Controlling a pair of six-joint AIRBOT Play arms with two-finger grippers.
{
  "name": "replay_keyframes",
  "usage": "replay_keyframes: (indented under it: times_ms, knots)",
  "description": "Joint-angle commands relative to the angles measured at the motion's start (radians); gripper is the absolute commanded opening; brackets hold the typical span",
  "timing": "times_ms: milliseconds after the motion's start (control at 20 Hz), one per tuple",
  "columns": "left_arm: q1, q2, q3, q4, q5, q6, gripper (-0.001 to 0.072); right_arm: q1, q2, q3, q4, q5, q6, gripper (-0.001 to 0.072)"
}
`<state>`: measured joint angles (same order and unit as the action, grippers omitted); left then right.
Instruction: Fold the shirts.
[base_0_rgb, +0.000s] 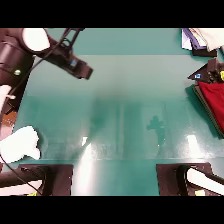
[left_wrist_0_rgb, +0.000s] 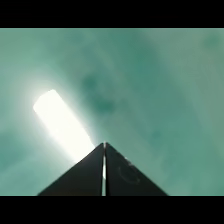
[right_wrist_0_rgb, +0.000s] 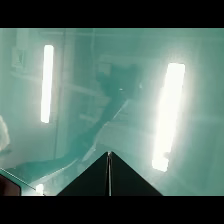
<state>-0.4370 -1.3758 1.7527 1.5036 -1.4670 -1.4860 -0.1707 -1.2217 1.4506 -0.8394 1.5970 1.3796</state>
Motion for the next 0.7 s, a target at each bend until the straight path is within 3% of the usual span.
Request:
replay_keyframes:
  times_ms: [0, 150, 200, 250, 300, 350, 650]
  knots:
    - [0.068, 0.139, -0.080, 0.158, -0.209, -0.014, 0.0024, 0.000, 0.001, 0.000, 0.000, 0.000, -0.043, 0.0022]
    - [0.169, 0.314, -0.306, 0.206, -0.224, -0.113, 0.0026, 0.000, 0.000, 0.000, 0.000, -0.002, -0.069, 0.0022]
    - [0.206, 0.368, -0.402, 0.226, -0.224, -0.127, 0.0119, 0.000, 0.000, 0.000, 0.000, -0.002, -0.082, 0.0022]
    - [0.239, 0.409, -0.490, 0.253, -0.216, -0.154, 0.0465, 0.000, 0.000, 0.000, 0.000, -0.002, -0.089, 0.0022]
    - [0.270, 0.443, -0.583, 0.299, -0.208, -0.195, 0.0691, 0.000, 0.000, 0.000, 0.000, -0.005, -0.095, 0.0022]
    - [0.294, 0.463, -0.664, 0.348, -0.206, -0.209, 0.0645, 0.000, 0.000, 0.000, 0.000, -0.009, -0.099, 0.0022]
    - [0.461, 0.480, -1.035, 0.388, -0.078, -0.244, 0.0648, 0.000, 0.000, 0.000, 0.000, -0.019, -0.107, 0.0022]
